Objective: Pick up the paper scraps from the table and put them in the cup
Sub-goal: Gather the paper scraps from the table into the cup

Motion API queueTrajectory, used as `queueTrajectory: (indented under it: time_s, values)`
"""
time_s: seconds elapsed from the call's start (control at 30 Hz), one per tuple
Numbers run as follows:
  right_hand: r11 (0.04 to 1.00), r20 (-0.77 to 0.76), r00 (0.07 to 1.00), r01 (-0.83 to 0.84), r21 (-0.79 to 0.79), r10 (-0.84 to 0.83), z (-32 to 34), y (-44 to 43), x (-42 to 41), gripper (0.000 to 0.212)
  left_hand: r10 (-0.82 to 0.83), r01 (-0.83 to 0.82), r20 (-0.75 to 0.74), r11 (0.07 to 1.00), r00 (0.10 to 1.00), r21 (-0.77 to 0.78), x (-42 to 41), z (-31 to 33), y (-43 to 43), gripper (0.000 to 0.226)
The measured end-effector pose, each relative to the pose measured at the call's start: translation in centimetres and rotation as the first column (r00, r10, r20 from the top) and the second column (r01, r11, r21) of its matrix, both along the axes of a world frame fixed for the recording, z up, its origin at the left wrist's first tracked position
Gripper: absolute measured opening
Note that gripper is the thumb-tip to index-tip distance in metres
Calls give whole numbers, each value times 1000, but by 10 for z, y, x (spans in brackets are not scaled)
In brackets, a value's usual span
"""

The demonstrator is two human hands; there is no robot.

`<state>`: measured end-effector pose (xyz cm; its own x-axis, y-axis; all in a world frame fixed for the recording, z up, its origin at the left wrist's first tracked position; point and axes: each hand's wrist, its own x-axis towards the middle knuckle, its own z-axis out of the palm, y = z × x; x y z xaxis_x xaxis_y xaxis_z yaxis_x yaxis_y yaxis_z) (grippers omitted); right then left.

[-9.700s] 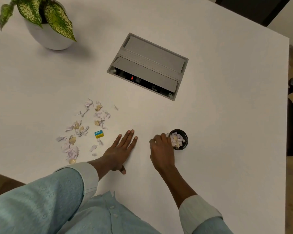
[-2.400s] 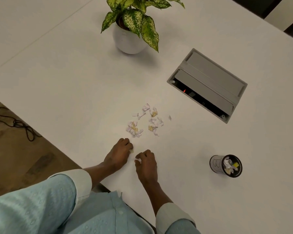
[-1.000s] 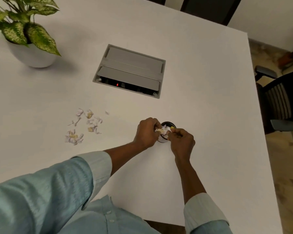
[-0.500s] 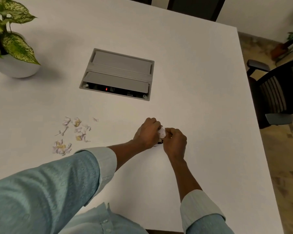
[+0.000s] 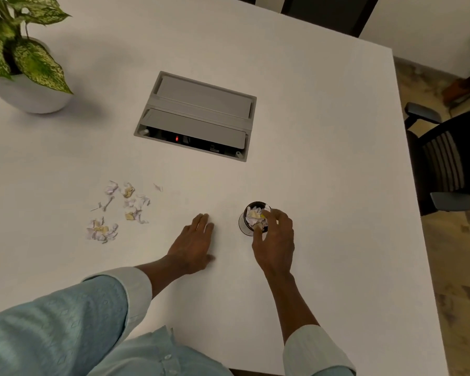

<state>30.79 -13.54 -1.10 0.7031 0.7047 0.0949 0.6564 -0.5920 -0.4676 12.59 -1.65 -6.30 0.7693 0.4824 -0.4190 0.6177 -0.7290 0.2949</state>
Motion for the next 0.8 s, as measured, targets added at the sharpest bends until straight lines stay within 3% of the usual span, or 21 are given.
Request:
queueTrajectory:
  time_s: [0.2, 0.47, 0.63, 0.73, 0.8]
  values:
    - [967, 35, 982, -178, -182, 187, -13, -5, 3, 50, -109, 115, -161, 993, 981, 27, -18, -17, -5, 141]
    - [846, 44, 940, -282, -452, 337, -26, -2, 0, 64, -65, 70, -183, 997, 981, 22, -13, -27, -9, 163]
    - [850, -27, 955, -275, -450, 295, -23, 4, 1, 69, -52, 55, -144, 998, 988, 17, -17, -32, -8, 164]
    - [921, 9, 979, -187, -343, 202, -18, 7, -3, 69, -55, 56, -118, 998, 991, 7, -19, -33, -6, 164]
    - [961, 75, 984, -142, -237, 164, -14, 7, -6, 55, -59, 59, -98, 998, 993, 2, -21, -33, -4, 161]
